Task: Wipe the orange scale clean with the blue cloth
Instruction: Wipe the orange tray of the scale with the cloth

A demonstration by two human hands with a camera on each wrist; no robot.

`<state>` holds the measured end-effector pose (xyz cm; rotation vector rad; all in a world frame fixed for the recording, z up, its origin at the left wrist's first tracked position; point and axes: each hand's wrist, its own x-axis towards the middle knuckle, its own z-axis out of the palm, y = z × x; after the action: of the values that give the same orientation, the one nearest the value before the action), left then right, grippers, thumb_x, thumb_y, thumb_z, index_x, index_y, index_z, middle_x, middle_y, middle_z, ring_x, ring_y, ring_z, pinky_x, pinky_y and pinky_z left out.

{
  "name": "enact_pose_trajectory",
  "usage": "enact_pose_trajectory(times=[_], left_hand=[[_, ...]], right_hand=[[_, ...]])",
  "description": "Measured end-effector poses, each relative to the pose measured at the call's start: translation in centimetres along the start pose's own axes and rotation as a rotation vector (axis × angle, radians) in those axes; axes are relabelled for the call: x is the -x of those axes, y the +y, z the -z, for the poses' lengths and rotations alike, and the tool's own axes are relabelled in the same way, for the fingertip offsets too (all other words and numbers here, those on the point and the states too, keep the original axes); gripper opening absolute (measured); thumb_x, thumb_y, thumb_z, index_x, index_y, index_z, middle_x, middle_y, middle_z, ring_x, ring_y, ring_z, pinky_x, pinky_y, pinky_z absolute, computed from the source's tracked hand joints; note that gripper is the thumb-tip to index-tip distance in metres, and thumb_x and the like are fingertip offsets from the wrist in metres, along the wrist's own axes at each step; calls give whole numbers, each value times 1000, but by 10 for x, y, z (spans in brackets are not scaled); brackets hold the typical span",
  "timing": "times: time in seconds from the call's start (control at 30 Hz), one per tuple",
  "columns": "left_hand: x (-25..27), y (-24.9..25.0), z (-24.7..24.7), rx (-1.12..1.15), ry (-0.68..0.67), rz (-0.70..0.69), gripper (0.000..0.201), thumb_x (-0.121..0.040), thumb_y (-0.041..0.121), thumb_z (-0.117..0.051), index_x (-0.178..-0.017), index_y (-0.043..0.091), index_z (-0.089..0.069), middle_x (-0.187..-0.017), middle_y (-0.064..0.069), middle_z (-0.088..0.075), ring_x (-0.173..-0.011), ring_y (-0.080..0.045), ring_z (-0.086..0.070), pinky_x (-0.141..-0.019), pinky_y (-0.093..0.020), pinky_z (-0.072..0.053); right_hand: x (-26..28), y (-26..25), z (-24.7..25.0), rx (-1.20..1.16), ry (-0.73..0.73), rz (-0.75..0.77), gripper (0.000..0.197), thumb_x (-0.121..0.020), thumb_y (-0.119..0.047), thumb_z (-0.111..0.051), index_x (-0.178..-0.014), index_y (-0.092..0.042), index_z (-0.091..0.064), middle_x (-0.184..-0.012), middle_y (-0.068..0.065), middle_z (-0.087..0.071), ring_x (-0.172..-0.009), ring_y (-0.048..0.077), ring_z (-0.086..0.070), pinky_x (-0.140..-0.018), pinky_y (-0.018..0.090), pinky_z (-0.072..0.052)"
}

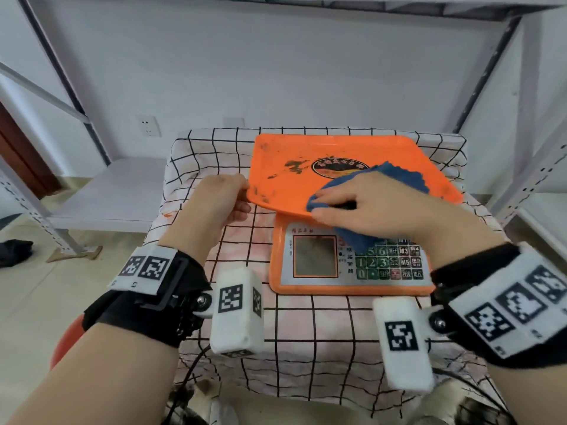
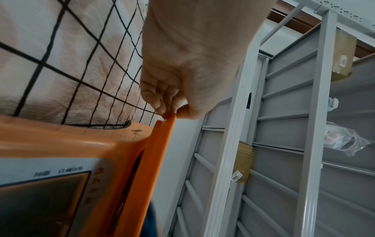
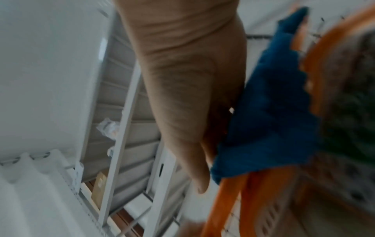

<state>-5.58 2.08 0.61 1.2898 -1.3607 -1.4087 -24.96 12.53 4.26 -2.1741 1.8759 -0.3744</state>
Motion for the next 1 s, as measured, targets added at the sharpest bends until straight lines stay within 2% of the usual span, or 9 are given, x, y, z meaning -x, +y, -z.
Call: enact_pose_trajectory(times=[0.07, 0.17, 0.23, 0.33, 0.5, 0.63, 0.77, 0.83, 1.0], left_hand=[[0, 0, 2, -22, -10, -33, 18, -87, 6, -52, -71, 5, -62, -60, -4, -55, -42, -7, -49, -42, -17, -44], [1, -1, 3, -24, -28, -55, 19, -87, 3, -54, -70, 5, -61, -59, -4, -54, -42, -4, -49, -43, -15, -44], [0, -1, 5, -36, -32, -63, 18, -88, 5, -55, -71, 5, -62, -61, -3, -55, -45, -5, -49, -44, -15, -44], [-2, -2, 6, -50, -36, -66, 18, -87, 6, -57, -70, 6, -63, -61, -3, -56, -48, -7, -49, -46, -15, -45], [-3, -4, 6, -71, -24, -79, 18, -88, 8, -55, -72, 5, -63, -63, -3, -56, -50, -8, -50, -46, -15, -45], [-3, -3, 5, -75, -8, -78, 18, -89, 8, -55, -73, 5, -63, -62, -3, -56, -50, -8, -50, -46, -15, -46], [-3, -3, 5, -69, -21, -74, 15, -88, 8, -55, -76, 3, -63, -63, -4, -56, -49, -7, -50, -46, -16, -46], [-2, -3, 6, -72, -20, -73, 14, -87, 8, -55, -77, 3, -63, -63, -4, -56, -50, -9, -50, -47, -17, -46], [1, 2, -1, -66, 21, -45, 19, -88, 9, -49, -71, 8, -57, -62, -3, -54, -49, -10, -47, -44, -18, -44]], right_hand=[[-15, -11, -12, 59, -46, 74, 42, -93, -44, -46, -109, -11, -65, -119, 7, -62, -113, 18, -55, -95, 38, -41], [-30, -19, -18, 100, -81, 146, 40, -97, -38, -42, -117, -10, -61, -125, 3, -54, -114, 21, -50, -97, 39, -39], [-25, -12, -10, 84, -81, 128, 38, -98, -34, -40, -113, -7, -63, -125, 4, -54, -113, 18, -49, -95, 28, -33], [-7, 2, 2, 37, -69, 97, 38, -98, -30, -42, -101, 1, -64, -116, 7, -58, -104, 20, -53, -88, 24, -33], [-33, -6, 2, 126, -102, 81, 35, -98, -27, -44, -104, 0, -66, -124, 4, -54, -112, 21, -51, -95, 28, -31], [-54, -9, 0, 154, -52, 63, 28, -96, -21, -47, -90, 0, -63, -108, 9, -56, -98, 24, -54, -92, 40, -38], [-32, -2, 5, 137, -65, 148, 19, -93, -18, -53, -93, -7, -68, -105, 4, -55, -91, 15, -52, -78, 15, -37], [-26, -1, 8, 108, -67, 170, 18, -92, -15, -55, -99, -12, -72, -105, 5, -57, -94, 18, -53, -80, 23, -35], [-55, -11, -5, 126, 106, 69, 20, -89, -9, -53, -96, -1, -70, -87, 13, -61, -91, 28, -56, -82, 40, -42]])
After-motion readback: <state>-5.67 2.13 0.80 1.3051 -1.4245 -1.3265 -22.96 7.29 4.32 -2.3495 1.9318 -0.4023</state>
